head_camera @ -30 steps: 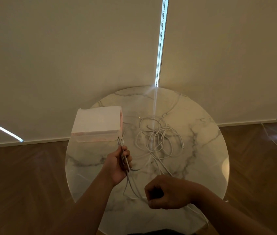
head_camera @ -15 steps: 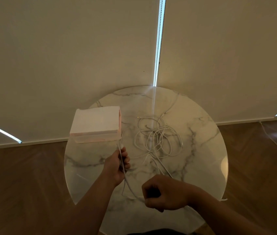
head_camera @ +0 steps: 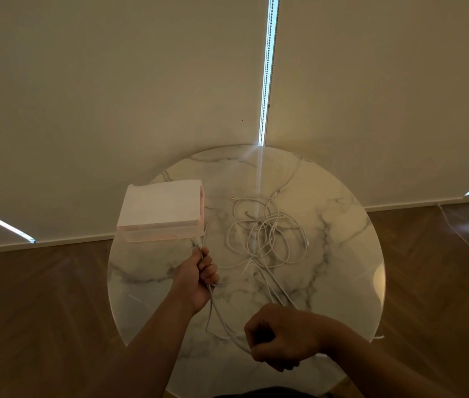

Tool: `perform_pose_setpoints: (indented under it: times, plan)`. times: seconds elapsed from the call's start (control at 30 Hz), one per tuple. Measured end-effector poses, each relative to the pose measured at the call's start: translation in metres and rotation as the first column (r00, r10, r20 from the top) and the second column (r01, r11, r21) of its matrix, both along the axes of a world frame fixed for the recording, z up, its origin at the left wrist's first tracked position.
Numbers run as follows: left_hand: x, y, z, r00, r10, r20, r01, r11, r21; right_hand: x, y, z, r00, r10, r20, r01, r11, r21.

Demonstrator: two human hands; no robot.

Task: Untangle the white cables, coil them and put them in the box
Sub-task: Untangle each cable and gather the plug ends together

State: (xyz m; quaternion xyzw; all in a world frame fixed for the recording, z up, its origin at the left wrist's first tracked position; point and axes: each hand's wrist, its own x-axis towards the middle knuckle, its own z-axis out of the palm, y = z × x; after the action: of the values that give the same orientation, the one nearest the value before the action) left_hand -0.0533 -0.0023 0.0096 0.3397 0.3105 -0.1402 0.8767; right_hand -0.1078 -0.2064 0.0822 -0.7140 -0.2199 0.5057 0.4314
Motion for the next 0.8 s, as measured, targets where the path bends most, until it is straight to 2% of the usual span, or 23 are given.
perform_pose_setpoints:
  times: [0.07,0.17,0.2,0.27,0.3,0.37,0.47,0.57,0.67,0.8]
  plan:
    - [0.000,0.000,0.001,1.000,-0.010,0.010,0.010,0.999,0.044,0.001,-0.002,-0.004,0.996,0.026,0.087,-0.019,0.997,-0.071]
    - [0.003,-0.001,0.008,0.999,-0.018,0.029,0.015,0.994,0.107,0.006,-0.008,-0.022,0.909,0.064,0.413,0.065,0.955,-0.290]
    - [0.004,-0.002,0.011,0.999,-0.019,0.041,0.014,0.993,0.119,0.008,-0.007,-0.028,0.859,0.026,0.511,0.145,0.945,-0.292]
    - [0.005,-0.006,0.018,0.997,-0.040,0.070,0.029,0.989,0.146,0.017,0.002,-0.035,0.744,-0.114,0.658,0.290,0.943,-0.164]
    - [0.005,-0.009,0.022,0.995,-0.057,0.084,0.043,0.986,0.160,0.023,0.010,-0.038,0.718,-0.190,0.670,0.336,0.937,-0.094]
    - [0.007,-0.014,0.032,0.991,-0.073,0.108,0.054,0.984,0.169,0.036,0.029,-0.036,0.762,-0.259,0.593,0.348,0.937,-0.037]
    - [0.015,-0.013,0.044,0.990,-0.015,0.143,-0.008,0.987,0.159,0.042,0.046,-0.037,0.849,-0.243,0.470,0.295,0.955,-0.040]
    - [0.023,-0.006,0.054,0.985,0.050,0.163,-0.074,0.987,0.145,0.036,0.056,-0.044,0.908,-0.147,0.392,0.201,0.975,-0.098]
    - [0.025,0.000,0.057,0.985,0.085,0.153,-0.104,0.987,0.120,0.028,0.066,-0.053,0.946,-0.192,0.262,0.207,0.978,-0.033]
    - [0.031,0.022,0.054,0.979,0.162,0.124,-0.176,0.978,0.109,0.029,0.048,-0.059,0.928,-0.208,0.309,0.238,0.969,-0.064]
